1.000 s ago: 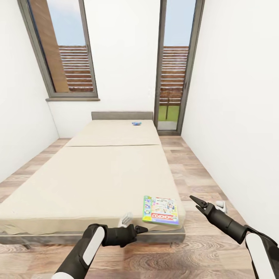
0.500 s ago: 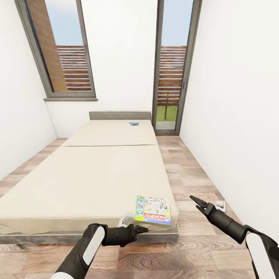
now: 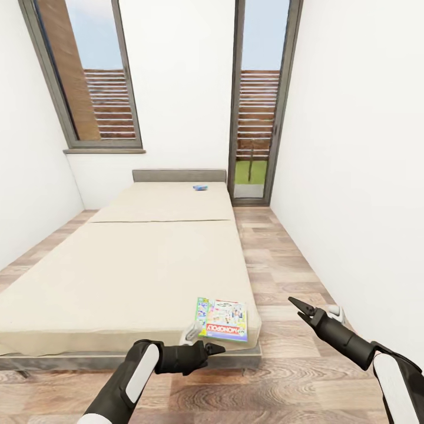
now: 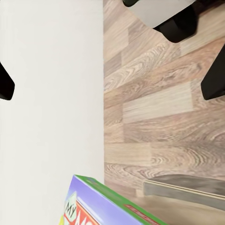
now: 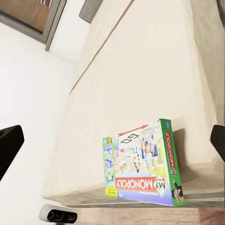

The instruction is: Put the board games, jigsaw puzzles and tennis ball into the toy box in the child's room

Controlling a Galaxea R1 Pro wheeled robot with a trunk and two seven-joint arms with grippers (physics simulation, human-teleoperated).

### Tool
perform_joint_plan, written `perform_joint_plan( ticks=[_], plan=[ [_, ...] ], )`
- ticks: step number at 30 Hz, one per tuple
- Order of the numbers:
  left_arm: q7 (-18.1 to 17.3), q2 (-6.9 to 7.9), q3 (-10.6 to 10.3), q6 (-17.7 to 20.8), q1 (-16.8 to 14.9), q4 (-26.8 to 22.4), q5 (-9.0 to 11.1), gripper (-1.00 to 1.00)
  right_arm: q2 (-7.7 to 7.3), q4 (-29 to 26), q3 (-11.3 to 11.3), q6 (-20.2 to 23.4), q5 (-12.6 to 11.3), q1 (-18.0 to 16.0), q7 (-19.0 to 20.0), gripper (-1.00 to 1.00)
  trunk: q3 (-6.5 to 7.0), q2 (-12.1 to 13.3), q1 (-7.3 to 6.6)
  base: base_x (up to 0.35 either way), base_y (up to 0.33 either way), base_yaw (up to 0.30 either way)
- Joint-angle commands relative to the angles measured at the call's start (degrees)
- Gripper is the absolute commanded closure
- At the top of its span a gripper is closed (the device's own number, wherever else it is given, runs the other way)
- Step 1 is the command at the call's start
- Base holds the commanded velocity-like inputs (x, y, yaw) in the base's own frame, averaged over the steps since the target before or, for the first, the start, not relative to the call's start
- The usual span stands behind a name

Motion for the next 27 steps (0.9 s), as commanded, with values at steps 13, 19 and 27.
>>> perform_joint_plan(
  ticks=[13, 19, 27],
  plan=[
    [-0.3, -0.09, 0.0, 0.2, 0.0, 0.0, -0.2, -1.0, -0.07, 0.0, -0.1, 0.3, 0.0, 0.0, 0.2, -1.0, -0.05, 0.0, -0.01, 0.0, -0.11, 0.0],
    [-0.3, -0.09, 0.0, 0.2, 0.0, 0.0, -0.2, -1.0, 0.02, 0.1, -0.1, 0.3, 0.0, 0.0, 0.2, -1.0, -0.05, 0.0, -0.01, 0.0, -0.095, 0.0],
    [-0.2, -0.09, 0.0, 0.2, 0.0, 0.0, -0.2, -1.0, 0.21, 0.1, -0.1, 0.3, 0.0, 0.0, 0.2, -1.0, -0.05, 0.0, -0.01, 0.0, -0.169, 0.0]
  ],
)
